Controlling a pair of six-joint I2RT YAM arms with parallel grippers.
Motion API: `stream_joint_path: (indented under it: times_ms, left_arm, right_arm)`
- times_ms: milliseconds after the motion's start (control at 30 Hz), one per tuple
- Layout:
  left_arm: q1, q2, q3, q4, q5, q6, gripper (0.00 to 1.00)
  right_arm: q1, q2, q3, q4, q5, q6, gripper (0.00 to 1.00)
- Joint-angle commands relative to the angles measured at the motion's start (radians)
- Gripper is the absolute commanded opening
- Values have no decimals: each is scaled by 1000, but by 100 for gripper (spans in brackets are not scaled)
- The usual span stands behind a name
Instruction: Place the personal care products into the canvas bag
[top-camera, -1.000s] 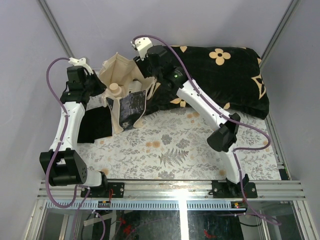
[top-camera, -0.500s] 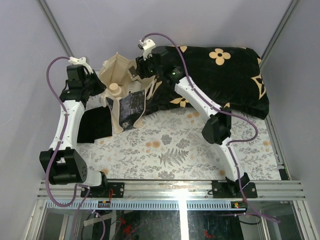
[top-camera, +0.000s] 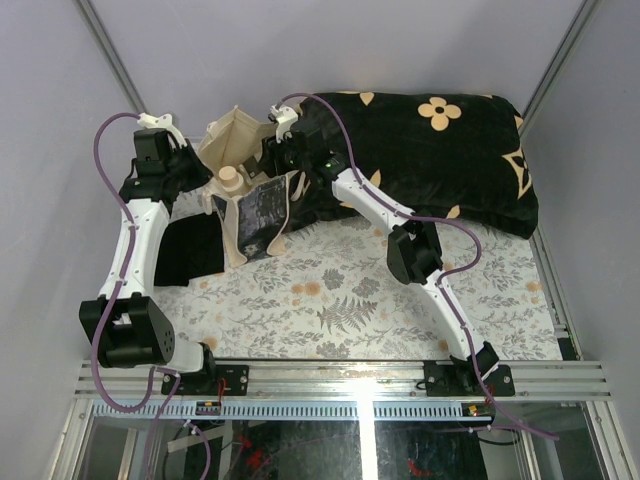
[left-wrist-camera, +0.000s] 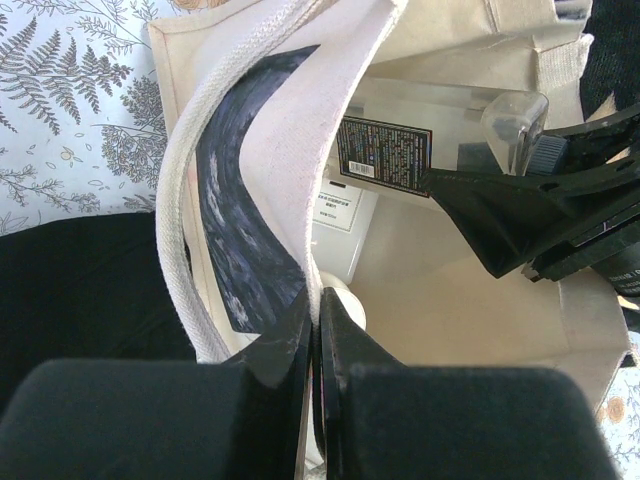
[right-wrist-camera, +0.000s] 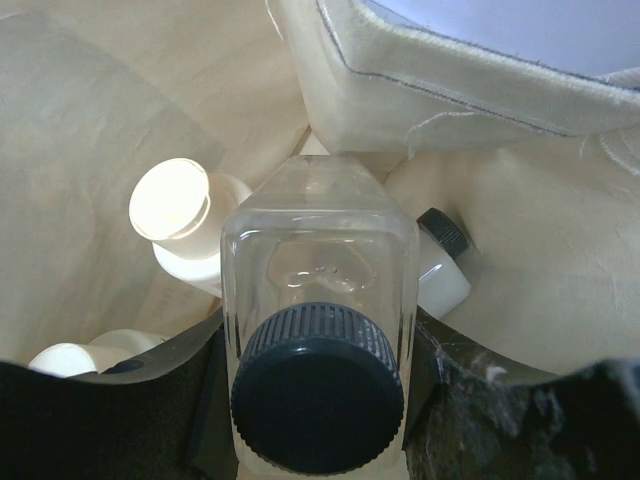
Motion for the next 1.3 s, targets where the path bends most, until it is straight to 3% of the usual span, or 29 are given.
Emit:
stream_joint_path:
  times_ms: [0, 167, 233, 267, 300, 433, 567, 767, 1033, 1267]
  left_arm:
    - [6, 9, 35, 15, 7, 23, 0]
    - [5, 21, 34, 24, 28, 19, 0]
    - [7, 24, 34, 25, 35, 18, 0]
    - [6, 23, 32, 28, 36, 18, 0]
    - [4, 23, 32, 29, 37, 20, 0]
    - [7, 22, 21, 32, 24, 21, 0]
    - [6, 21, 7, 38, 11, 8, 0]
    - [8, 27, 9, 39, -12, -8, 0]
    - [82, 43, 26, 14, -52, -49, 0]
    - [180, 60, 33, -4, -96, -55, 0]
  right_arm:
    - [7, -61, 25, 157, 29, -58, 0]
    - [19, -47, 29, 187, 6, -59, 4]
    - [36, -44, 27, 207, -16, -46, 22]
    - [42, -45, 22, 216, -29, -40, 40]
    - [48, -47, 21, 220, -45, -36, 51]
    - [63, -64, 12, 213, -65, -34, 80]
    - [65, -99, 30, 187, -70, -32, 98]
    - [68, -222, 15, 101, -20, -80, 100]
    - [47, -493, -193, -11, 286, -193, 100]
    - [40, -638, -372, -132, 458, -234, 99]
